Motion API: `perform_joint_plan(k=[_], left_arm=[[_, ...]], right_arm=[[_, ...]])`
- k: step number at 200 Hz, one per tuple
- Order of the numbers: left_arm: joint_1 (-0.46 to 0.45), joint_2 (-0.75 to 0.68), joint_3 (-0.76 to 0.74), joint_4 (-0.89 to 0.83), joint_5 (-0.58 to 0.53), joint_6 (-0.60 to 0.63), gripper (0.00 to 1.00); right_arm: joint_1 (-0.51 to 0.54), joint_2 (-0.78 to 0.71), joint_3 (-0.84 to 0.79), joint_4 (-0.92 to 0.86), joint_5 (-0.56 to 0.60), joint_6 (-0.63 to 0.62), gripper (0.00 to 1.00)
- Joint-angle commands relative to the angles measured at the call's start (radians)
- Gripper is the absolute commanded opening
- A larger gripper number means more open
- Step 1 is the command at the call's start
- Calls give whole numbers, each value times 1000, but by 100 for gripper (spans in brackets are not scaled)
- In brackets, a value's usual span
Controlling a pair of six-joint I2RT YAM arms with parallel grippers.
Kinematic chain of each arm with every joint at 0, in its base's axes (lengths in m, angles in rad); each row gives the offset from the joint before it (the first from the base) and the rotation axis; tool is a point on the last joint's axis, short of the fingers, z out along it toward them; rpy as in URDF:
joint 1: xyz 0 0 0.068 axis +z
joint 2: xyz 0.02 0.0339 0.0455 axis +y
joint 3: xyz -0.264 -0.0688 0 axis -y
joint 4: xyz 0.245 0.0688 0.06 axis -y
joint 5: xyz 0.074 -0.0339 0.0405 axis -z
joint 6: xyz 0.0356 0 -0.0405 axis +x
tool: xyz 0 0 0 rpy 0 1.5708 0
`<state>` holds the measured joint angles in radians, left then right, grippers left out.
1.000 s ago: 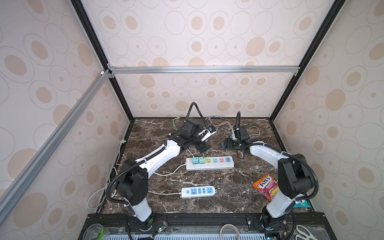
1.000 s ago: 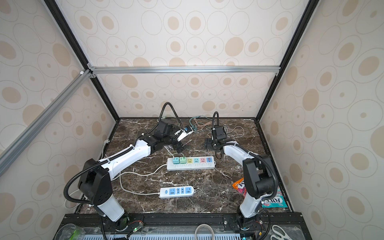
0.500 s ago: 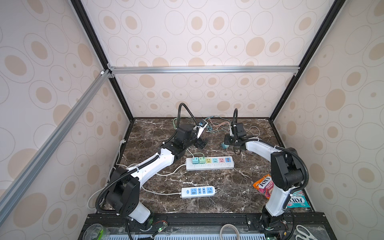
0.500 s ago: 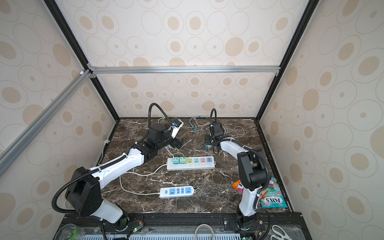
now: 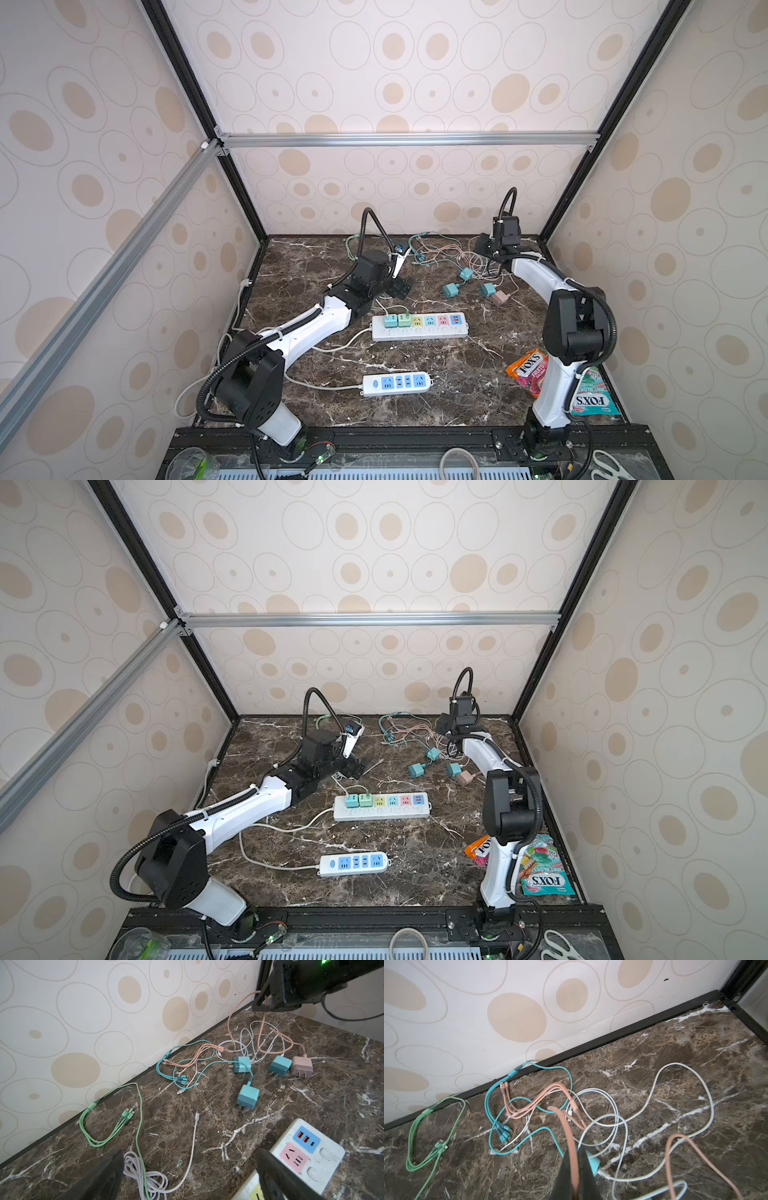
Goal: Insert the plug
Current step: 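Move the right gripper over the pink charger in the cable pile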
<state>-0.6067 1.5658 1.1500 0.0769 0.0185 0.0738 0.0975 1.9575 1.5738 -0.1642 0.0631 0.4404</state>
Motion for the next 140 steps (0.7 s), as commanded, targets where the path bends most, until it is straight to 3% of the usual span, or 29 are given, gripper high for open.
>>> perform_joint_plan(k=[1,11,30,42,65,95,140], left_arm=[[4,-16,5,-7,-12,-18,98],[3,-16,-1,1,-6,-24,98],[5,-4,3,0,3,-25,98],[5,6,11,-7,-6,-26,98],[4,21,22,-16,-20,-25,98],[4,34,24,-23,-32,-23,98],[5,50,21,-44,-58,-22,98]], right_arm=[[-21,-26,30,-39,-37,0,10],[-24,-32,31,-59,-92,-44,20],[-24,-51,31,-160,-130,-113,47],[-25,-82,0,-217,-58,-112,61],[-42,-170,-114,-280,73,-55,72],[-95,-300,-311,-278,117,72,81],[-140,-330,-471,-277,201,160,76]])
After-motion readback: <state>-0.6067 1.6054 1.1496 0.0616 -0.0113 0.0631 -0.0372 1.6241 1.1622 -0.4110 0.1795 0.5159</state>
